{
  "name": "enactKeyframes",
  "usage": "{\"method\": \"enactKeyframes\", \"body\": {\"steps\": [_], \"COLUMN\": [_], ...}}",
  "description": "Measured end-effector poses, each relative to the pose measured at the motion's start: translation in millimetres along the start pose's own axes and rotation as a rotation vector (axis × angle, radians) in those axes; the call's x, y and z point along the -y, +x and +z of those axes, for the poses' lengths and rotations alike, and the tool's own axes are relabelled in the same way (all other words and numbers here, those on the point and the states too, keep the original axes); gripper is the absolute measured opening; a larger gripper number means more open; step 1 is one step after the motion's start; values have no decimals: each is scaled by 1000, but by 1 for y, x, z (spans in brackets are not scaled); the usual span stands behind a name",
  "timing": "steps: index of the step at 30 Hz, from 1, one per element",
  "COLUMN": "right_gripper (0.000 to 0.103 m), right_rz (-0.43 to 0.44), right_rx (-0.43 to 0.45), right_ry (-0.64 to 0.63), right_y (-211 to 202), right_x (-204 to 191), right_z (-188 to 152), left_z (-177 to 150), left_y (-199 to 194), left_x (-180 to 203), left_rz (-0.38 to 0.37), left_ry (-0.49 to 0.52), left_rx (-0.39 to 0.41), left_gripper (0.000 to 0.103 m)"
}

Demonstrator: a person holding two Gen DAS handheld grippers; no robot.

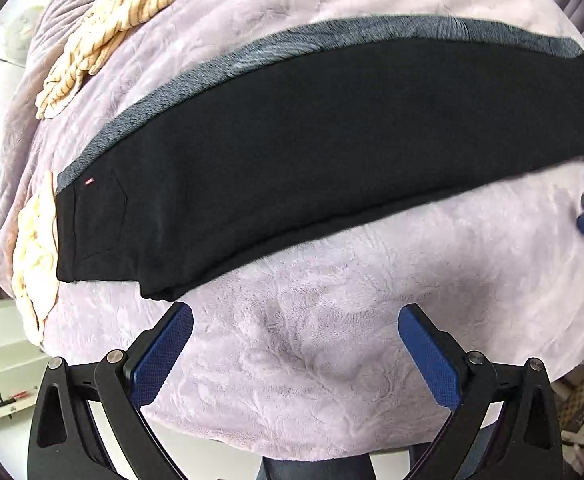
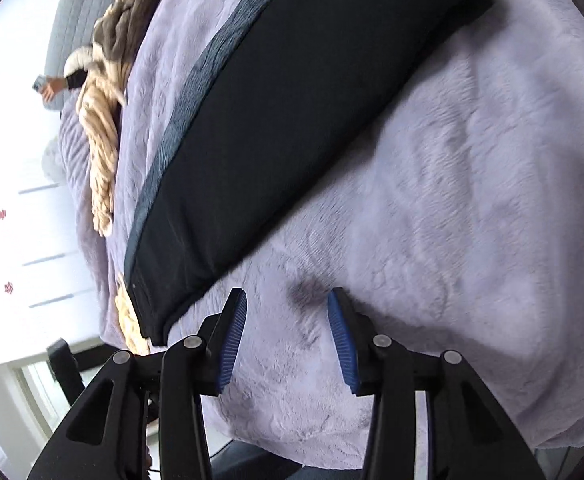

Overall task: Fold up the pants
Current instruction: 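Release the pants and straighten the folded strip with both tools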

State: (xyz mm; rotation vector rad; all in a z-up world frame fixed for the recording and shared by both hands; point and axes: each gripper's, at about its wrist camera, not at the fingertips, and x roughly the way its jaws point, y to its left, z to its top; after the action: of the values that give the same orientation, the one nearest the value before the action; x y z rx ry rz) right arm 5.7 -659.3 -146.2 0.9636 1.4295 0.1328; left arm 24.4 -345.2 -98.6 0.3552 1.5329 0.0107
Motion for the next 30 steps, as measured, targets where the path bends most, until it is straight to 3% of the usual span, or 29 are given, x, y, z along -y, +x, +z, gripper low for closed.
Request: {"method": "enactKeyframes", "body": {"steps": [5, 10, 18, 30], "right_gripper": [46, 46, 46, 46], "right_rz": [-3, 5, 24, 26], "right_rx": [-35, -11, 11, 30], "right_ry": [-44, -38, 56, 80], "right_y": [5, 5, 3, 0], "right_x": [-16, -23, -3, 5], "right_z": [0, 2, 1, 12], "left_z": [5, 25, 33, 38], "left_y": [-5, 9, 10, 17], "left_x": [-7, -19, -10, -7], "left_rz": [-1, -2, 13, 28], "left_ry": [-38, -27, 30, 45], "left_rx": [6, 6, -1, -28], "left_gripper": [103, 103, 103, 103]}}
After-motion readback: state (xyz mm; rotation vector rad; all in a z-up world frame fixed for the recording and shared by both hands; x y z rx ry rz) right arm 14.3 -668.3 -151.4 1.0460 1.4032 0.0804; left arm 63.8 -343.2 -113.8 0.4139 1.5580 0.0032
